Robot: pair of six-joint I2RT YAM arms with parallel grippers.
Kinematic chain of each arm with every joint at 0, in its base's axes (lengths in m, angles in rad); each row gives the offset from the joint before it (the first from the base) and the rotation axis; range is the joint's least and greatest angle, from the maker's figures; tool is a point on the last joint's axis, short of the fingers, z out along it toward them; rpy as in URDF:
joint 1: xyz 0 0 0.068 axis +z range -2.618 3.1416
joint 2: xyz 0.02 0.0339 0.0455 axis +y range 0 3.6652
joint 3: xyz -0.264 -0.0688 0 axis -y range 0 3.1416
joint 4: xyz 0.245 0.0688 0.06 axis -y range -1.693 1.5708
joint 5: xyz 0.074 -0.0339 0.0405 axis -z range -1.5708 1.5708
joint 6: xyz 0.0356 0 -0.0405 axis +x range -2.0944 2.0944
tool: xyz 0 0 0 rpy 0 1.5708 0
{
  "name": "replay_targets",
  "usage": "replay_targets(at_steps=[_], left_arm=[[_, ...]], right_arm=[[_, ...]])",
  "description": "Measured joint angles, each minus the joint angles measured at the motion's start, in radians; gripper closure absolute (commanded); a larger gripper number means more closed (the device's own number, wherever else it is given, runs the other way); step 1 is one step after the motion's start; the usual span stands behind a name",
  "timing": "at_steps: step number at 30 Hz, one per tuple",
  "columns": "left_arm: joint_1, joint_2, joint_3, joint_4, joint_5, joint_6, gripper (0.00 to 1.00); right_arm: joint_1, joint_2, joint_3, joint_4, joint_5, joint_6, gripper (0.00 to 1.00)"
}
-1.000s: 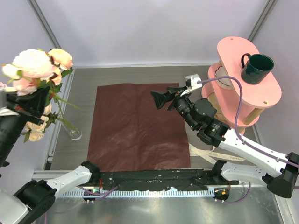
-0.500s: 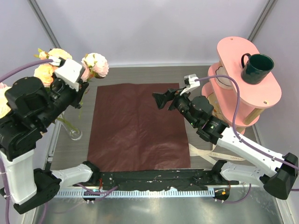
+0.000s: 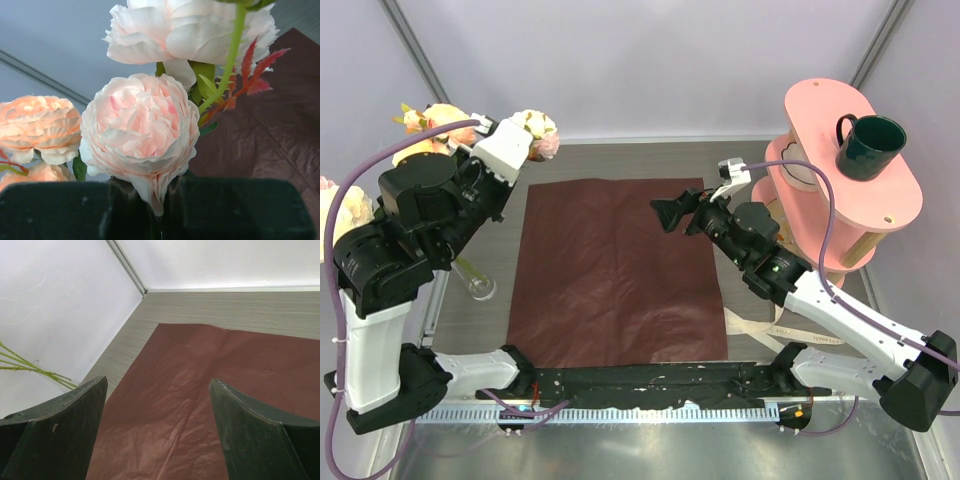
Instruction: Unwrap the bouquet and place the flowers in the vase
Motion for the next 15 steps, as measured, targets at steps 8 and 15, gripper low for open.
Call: replay_targets(at_steps=[8,15], left_arm=[[-0.01,-0.019,0.009,-0.01,-0.064,0.009,1.0],[-0.01,-0.031,0.009,-0.012,-0.082,0.011,1.0]], right_arm=[[-0.009,0.01,0.0,0.0,-0.031,0.019,0.12],[-0.014,0.014,0.0,0.0,-0.043,0.031,0.11]])
